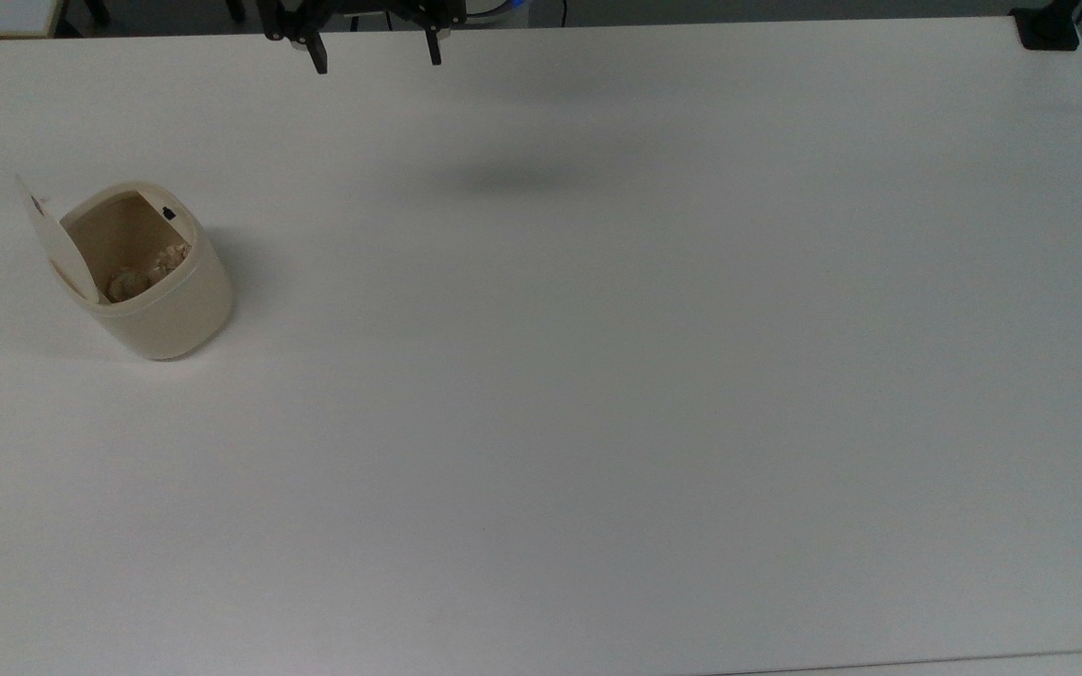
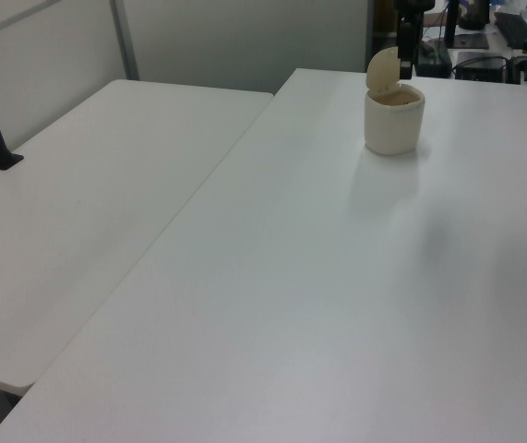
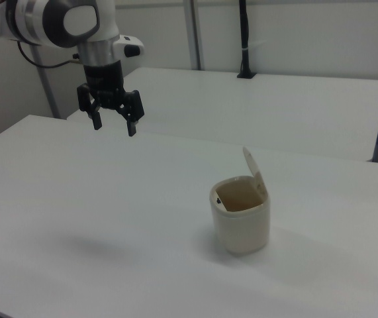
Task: Open the trash bin
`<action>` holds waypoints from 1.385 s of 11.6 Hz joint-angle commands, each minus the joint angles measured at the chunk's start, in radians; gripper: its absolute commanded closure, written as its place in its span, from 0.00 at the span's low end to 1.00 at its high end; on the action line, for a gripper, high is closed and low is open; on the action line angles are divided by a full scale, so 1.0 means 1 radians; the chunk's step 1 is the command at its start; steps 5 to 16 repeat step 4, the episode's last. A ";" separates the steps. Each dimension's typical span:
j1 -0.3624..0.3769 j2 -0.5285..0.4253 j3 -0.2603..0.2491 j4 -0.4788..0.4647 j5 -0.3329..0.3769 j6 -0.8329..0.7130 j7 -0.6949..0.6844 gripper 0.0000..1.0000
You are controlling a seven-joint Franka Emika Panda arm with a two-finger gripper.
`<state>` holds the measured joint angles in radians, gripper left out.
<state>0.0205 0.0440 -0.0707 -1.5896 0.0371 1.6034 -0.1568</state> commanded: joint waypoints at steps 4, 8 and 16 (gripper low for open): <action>0.018 -0.027 -0.012 -0.007 0.003 -0.030 0.023 0.00; 0.018 -0.027 -0.012 -0.007 0.003 -0.030 0.023 0.00; 0.018 -0.027 -0.012 -0.007 0.003 -0.030 0.023 0.00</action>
